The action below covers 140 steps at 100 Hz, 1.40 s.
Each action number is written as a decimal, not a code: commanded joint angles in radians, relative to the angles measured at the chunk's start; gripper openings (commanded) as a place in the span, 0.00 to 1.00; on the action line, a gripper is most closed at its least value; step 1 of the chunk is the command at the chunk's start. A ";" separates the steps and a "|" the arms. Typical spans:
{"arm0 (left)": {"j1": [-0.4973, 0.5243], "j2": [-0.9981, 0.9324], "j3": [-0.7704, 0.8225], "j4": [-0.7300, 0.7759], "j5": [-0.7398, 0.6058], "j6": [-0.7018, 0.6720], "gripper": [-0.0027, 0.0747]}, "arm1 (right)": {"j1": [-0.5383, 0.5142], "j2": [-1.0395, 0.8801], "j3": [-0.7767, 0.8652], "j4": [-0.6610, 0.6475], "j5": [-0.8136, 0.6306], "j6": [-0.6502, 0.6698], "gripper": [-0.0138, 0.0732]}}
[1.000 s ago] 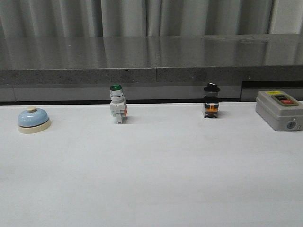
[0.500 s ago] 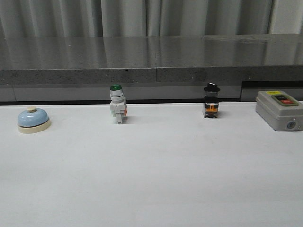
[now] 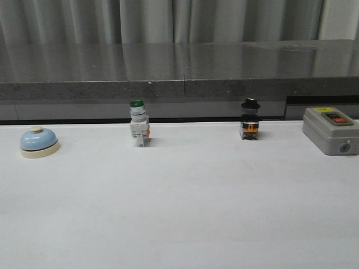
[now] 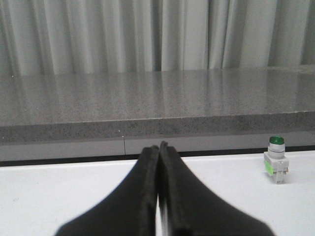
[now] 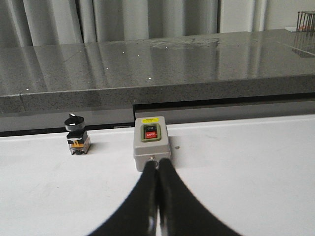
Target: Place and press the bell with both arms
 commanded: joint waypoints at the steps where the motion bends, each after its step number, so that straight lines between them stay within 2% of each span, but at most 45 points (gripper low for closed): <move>1: 0.006 -0.016 -0.009 0.004 -0.066 0.001 0.01 | -0.005 -0.012 -0.015 -0.006 -0.082 -0.001 0.09; 17: 0.006 0.079 -0.134 -0.020 0.030 -0.001 0.01 | -0.005 -0.012 -0.015 -0.006 -0.082 -0.001 0.09; 38: 0.004 0.238 -0.239 -0.035 -0.078 -0.001 0.01 | -0.005 -0.012 -0.015 -0.006 -0.082 -0.001 0.09; 85: 0.004 0.787 -0.581 -0.035 0.110 0.001 0.02 | -0.005 -0.012 -0.015 -0.006 -0.082 -0.001 0.09; 92: 0.004 0.859 -0.616 -0.035 0.110 0.001 0.09 | -0.005 -0.012 -0.015 -0.006 -0.082 -0.001 0.09; 97: 0.004 0.915 -0.647 -0.035 0.114 0.001 0.20 | -0.005 -0.012 -0.015 -0.006 -0.082 -0.001 0.09; 99: 0.004 0.928 -0.651 -0.035 0.114 0.001 0.22 | -0.005 -0.012 -0.015 -0.006 -0.082 -0.001 0.09; 106: 0.004 0.991 -0.682 -0.035 0.116 0.001 0.40 | -0.005 -0.012 -0.015 -0.006 -0.082 -0.001 0.09; 110: 0.004 1.028 -0.704 -0.035 0.123 0.001 0.54 | -0.005 -0.012 -0.015 -0.006 -0.082 -0.001 0.09; 116: 0.004 1.075 -0.731 -0.047 0.133 0.001 0.70 | -0.005 -0.012 -0.015 -0.006 -0.082 -0.001 0.09; 123: 0.004 1.135 -0.771 -0.063 0.163 0.001 0.84 | -0.005 -0.012 -0.015 -0.006 -0.082 -0.001 0.09; 128: 0.002 1.178 -0.803 -0.074 0.203 0.001 0.88 | -0.005 -0.012 -0.015 -0.006 -0.082 -0.001 0.09; 140: -0.020 1.289 -0.892 -0.084 0.313 0.001 0.86 | -0.005 -0.012 -0.015 -0.006 -0.082 -0.001 0.09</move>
